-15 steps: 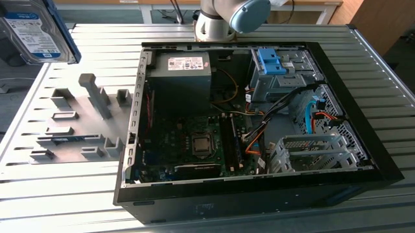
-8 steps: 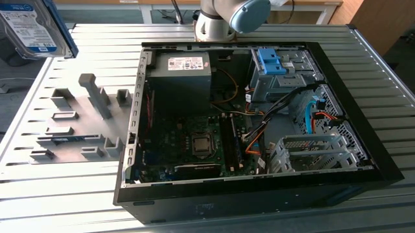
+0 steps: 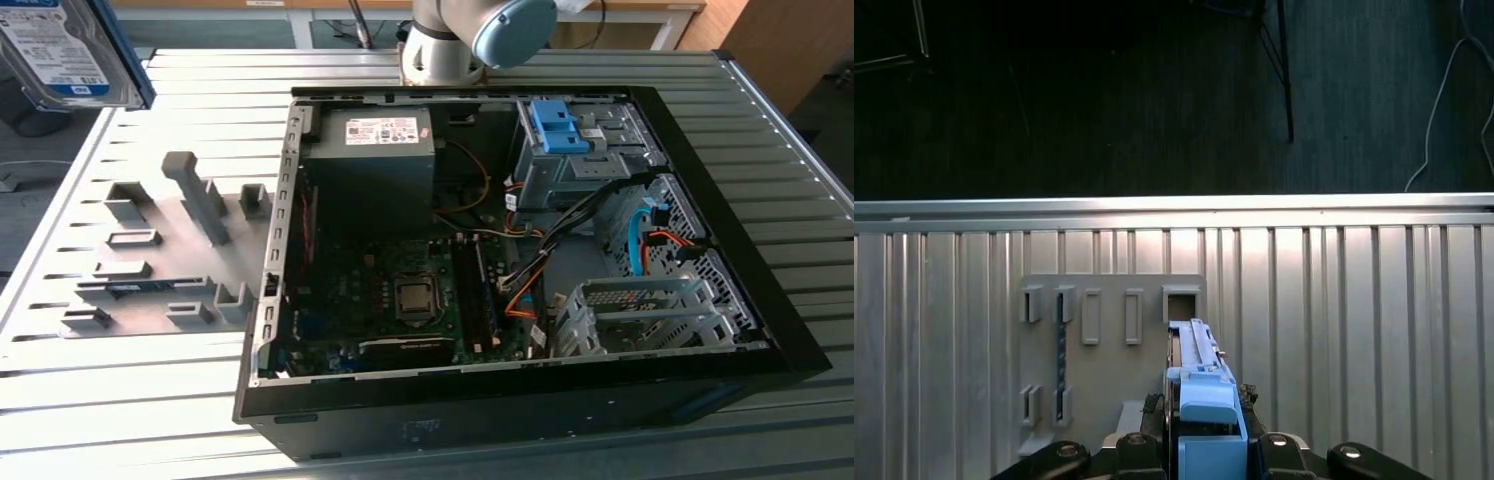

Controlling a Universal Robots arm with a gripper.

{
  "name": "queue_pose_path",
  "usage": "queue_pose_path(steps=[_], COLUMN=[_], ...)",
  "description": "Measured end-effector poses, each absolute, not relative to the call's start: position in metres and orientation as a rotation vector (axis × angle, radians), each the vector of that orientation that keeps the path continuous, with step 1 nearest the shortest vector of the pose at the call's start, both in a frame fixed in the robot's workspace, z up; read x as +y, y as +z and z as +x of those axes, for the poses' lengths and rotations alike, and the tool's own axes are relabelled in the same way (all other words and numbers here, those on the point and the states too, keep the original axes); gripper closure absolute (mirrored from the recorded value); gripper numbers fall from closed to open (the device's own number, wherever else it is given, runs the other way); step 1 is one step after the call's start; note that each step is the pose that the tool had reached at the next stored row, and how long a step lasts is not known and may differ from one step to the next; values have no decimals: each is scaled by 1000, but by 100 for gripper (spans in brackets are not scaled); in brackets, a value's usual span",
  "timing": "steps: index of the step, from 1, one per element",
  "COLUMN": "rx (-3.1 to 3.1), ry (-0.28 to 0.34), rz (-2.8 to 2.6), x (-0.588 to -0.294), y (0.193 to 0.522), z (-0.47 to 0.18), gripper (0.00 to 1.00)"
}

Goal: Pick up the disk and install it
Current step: 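Pick up the disk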

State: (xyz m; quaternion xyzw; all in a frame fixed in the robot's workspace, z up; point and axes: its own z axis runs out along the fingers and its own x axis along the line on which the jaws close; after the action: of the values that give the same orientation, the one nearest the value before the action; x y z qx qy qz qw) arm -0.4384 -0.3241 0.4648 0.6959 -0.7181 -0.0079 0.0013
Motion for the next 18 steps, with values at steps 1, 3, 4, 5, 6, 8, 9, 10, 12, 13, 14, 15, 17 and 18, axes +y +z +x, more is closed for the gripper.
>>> queue_pose_path(steps=[1,3,4,5,6,8,9,10,12,13,14,15,17,18], rx=[-2254,-2254,-2254,-2254,-2254,-2254,-2254,-2254,-2254,-2254,-2254,-2254,-2254,-2254], ry=[-25,-25,-25,-25,-25,-25,-25,-25,-25,-25,-25,-25,-25,-25], rz=[2185,2185,2184,2185,2185,2185,2185,2185,2185,2184,2185,2185,2185,2185], x=[-324,-324,-324,-324,-324,-324,-324,-324,-324,-324,-324,-324,-324,-324], y=[467,470,472,474,476,481,483,485,490,491,493,493,493,493], z=[-438,-438,-438,-438,-438,-438,-438,-438,-438,-438,-438,-438,-438,-438], gripper=[64,64,64,64,64,64,64,64,64,64,64,64,64,64])
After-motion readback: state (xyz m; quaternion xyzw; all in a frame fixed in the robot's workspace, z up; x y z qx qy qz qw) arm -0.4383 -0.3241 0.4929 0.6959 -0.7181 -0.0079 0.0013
